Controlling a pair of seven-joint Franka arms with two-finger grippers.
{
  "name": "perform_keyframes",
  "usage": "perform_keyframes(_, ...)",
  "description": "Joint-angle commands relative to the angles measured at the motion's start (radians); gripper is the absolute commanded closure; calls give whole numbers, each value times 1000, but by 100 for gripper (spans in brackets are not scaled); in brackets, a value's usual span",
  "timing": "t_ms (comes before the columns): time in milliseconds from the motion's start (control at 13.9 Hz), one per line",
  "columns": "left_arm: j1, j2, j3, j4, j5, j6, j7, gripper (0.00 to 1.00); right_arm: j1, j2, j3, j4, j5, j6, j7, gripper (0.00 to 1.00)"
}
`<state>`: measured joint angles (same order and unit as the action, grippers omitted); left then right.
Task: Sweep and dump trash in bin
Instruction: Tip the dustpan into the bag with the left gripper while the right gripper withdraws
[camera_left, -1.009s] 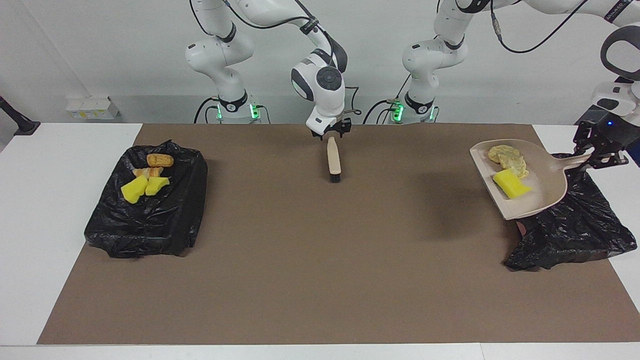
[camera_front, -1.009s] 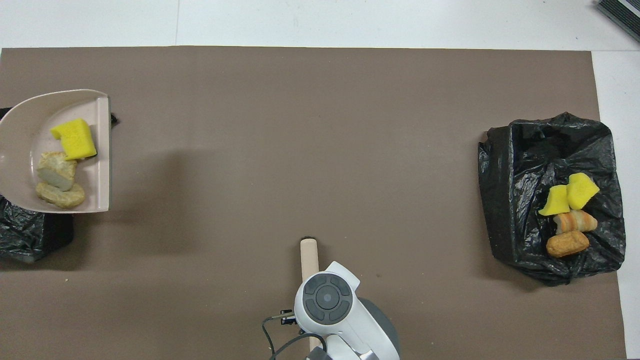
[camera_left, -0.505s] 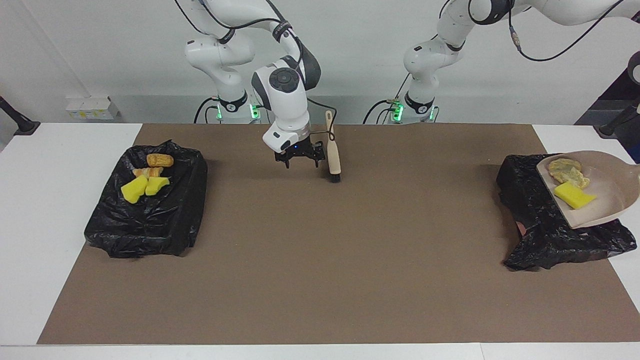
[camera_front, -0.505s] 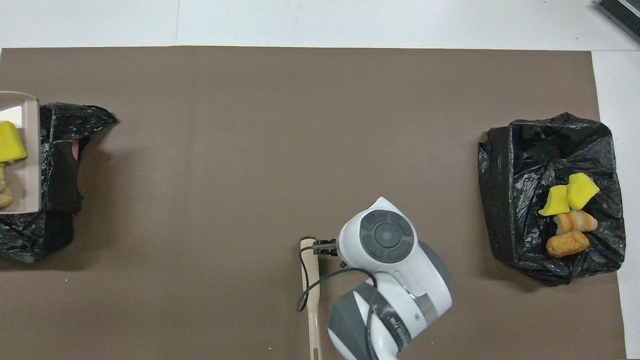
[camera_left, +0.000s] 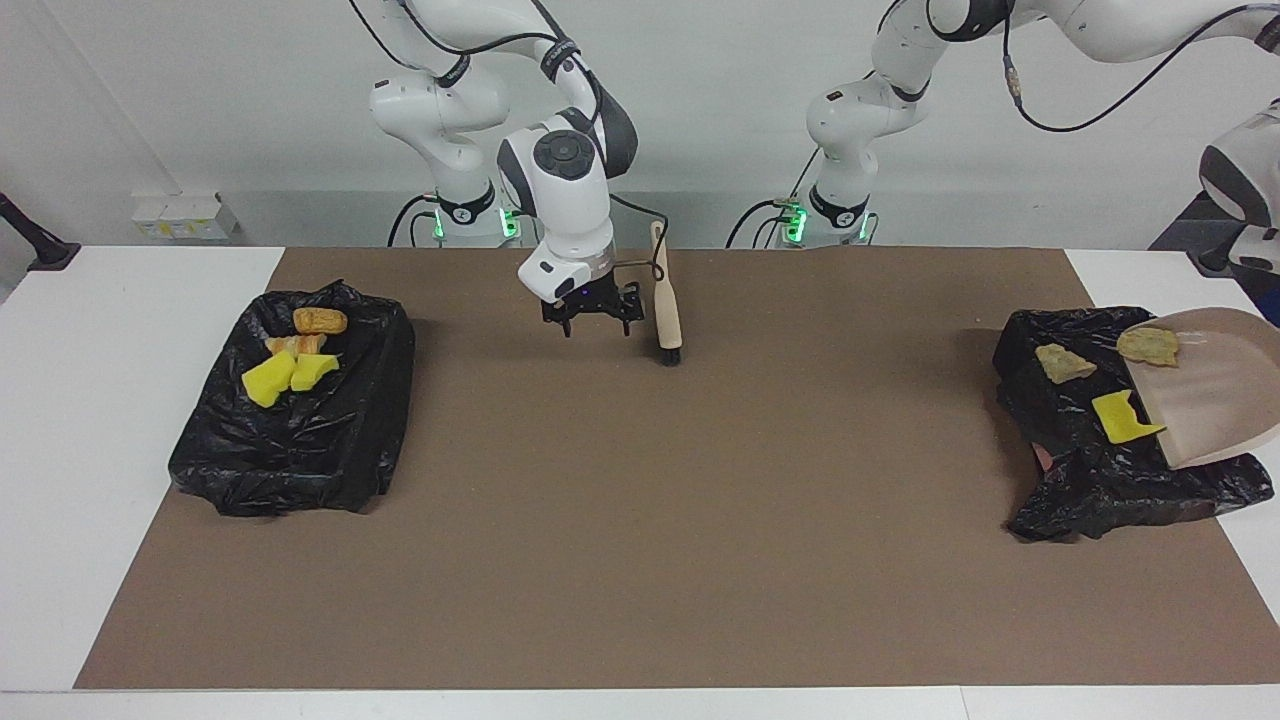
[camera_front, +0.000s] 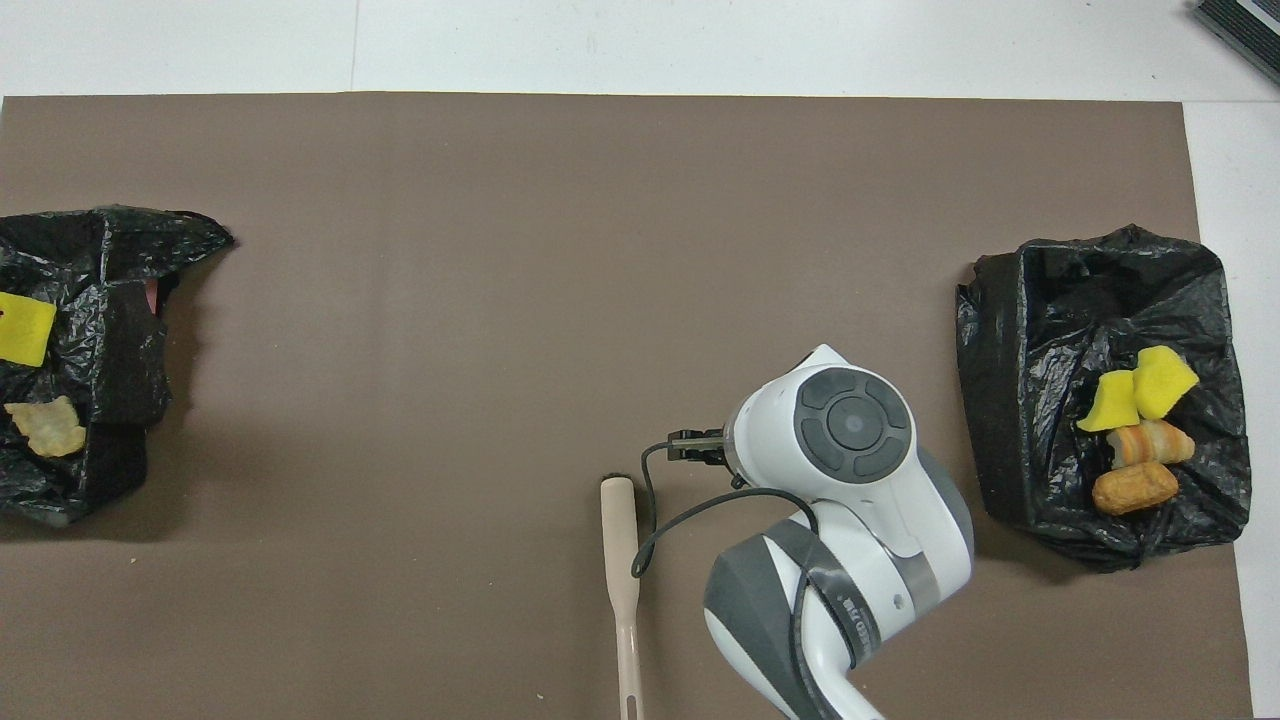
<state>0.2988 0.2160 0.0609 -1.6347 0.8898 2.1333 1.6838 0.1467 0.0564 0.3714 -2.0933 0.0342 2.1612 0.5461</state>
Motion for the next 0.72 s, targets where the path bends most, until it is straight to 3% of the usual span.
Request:
perform_keyframes(0, -52, -145, 10, -200, 156, 25, -173, 100, -68, -1, 18, 41, -33, -20, -50, 0)
perform_keyframes(288, -115, -173, 10, -197, 311, -65, -188, 100, -87, -1, -25, 120, -140, -44, -81, 0)
perform_keyframes(649, -239, -214, 8, -186, 475, -332, -248, 100, -94, -27, -195, 321, -142, -298, -256, 0)
